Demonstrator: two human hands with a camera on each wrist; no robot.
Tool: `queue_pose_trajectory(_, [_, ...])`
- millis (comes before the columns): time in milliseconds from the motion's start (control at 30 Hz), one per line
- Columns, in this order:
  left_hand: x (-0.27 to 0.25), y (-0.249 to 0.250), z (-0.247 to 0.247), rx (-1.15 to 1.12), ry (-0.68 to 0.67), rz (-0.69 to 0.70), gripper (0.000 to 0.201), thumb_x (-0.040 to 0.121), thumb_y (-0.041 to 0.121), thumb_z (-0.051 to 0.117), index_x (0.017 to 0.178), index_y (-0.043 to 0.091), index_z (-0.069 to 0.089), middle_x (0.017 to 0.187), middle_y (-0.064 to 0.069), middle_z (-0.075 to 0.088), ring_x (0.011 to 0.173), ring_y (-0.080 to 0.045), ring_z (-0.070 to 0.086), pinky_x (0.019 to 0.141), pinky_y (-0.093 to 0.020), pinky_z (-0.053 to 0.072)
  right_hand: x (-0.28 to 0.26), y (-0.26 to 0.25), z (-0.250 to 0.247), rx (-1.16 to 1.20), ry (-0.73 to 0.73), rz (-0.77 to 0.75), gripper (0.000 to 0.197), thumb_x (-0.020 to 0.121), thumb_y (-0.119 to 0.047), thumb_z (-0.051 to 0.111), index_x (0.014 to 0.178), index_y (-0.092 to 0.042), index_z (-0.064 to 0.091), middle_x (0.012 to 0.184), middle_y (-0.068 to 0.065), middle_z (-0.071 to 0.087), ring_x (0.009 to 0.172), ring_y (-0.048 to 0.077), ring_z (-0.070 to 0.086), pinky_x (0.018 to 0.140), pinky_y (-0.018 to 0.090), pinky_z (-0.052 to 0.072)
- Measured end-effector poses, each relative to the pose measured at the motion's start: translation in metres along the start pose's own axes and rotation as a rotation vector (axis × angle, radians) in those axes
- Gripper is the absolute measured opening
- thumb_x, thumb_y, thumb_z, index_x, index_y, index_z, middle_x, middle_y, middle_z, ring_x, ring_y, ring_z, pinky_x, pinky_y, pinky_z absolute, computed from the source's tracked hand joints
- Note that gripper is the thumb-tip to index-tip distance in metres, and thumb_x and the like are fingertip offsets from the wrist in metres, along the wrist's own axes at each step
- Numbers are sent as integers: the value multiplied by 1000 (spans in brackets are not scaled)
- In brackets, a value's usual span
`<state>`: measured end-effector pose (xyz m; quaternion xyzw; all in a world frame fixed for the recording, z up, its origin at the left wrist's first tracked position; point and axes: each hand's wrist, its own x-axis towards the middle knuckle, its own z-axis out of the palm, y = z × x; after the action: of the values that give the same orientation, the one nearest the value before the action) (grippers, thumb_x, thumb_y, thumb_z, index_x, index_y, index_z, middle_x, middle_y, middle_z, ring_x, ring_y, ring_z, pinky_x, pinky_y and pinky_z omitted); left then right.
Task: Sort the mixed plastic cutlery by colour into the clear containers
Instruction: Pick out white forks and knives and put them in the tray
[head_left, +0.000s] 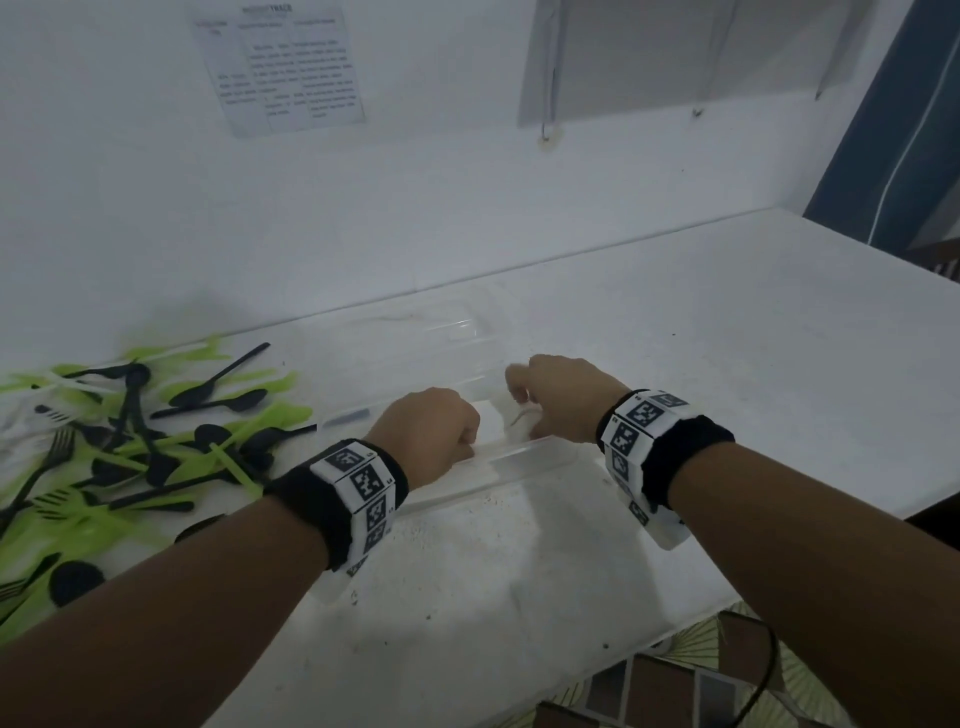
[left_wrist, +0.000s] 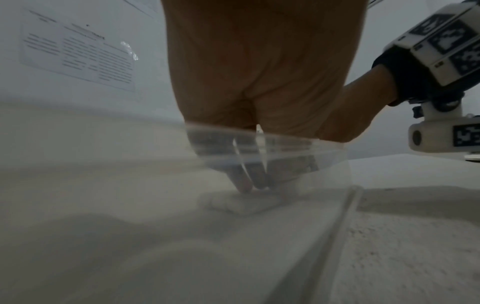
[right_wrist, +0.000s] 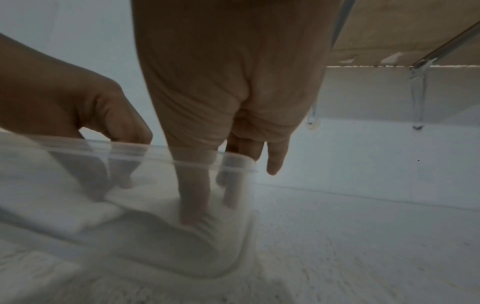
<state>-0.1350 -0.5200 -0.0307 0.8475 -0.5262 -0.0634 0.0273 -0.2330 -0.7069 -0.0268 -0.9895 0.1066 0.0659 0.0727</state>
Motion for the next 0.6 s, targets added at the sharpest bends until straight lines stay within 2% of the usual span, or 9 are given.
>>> queue_pose_trajectory(33, [-1, 0, 0, 9, 1, -6, 14, 98, 30, 65, 104, 21, 72, 108, 3, 63, 100, -19, 62, 85, -32, 48, 0, -1, 1, -22, -9, 4, 15, 88, -14, 69, 94, -21, 57, 97, -1, 57, 89, 23, 58, 72, 31, 45])
queue_pose_trajectory(100, [-1, -1, 1, 23, -13, -1, 16, 100, 31, 61, 105, 20, 72, 108, 3, 62, 100, -19, 61, 83, -31, 46, 1, -1, 3, -34, -16, 27, 16, 88, -12, 65, 80, -25, 60, 93, -3, 61, 89, 22, 60, 71, 29, 45])
queue_pose_trajectory(167, [0, -2, 1, 28, -32, 12, 18, 101, 28, 57, 108, 20, 72, 110, 3, 61, 102, -19, 60, 83, -29, 45, 1, -2, 4, -63, 6, 48, 19, 88, -15, 66, 76, -27, 57, 91, -4, 63, 86, 22, 62, 71, 30, 45])
queue_pose_trajectory(267, [3, 1, 2, 80, -17, 22, 18, 101, 22, 52, 107, 21, 69, 110, 3, 61, 101, -20, 60, 78, -27, 39, 0, -2, 8, -133, 63, 28, 19, 87, -19, 66, 75, -27, 53, 85, -9, 58, 79, 19, 56, 70, 29, 34])
queue_pose_trajectory(433, [2, 1, 5, 63, 18, -15, 18, 99, 21, 54, 102, 24, 71, 110, 4, 68, 99, -20, 64, 83, -29, 46, 3, 0, 9, -42, 44, 58, 26, 82, -11, 67, 68, -27, 53, 85, -2, 63, 81, 24, 64, 66, 29, 47])
queue_pose_trajectory(533, [2, 0, 4, 35, 22, -14, 18, 99, 20, 56, 101, 24, 73, 112, 6, 69, 102, -18, 64, 86, -28, 45, 2, -4, 4, -40, 4, 51, 21, 84, -10, 67, 73, -27, 61, 89, 0, 66, 86, 25, 66, 74, 34, 56])
queue_pose_trajectory(600, [3, 0, 2, 37, -2, -2, 20, 100, 20, 54, 105, 21, 74, 114, 6, 69, 105, -17, 63, 86, -27, 45, 1, -5, -4, -66, -51, 36, 14, 91, -11, 60, 87, -20, 71, 97, 3, 70, 92, 26, 66, 80, 36, 57])
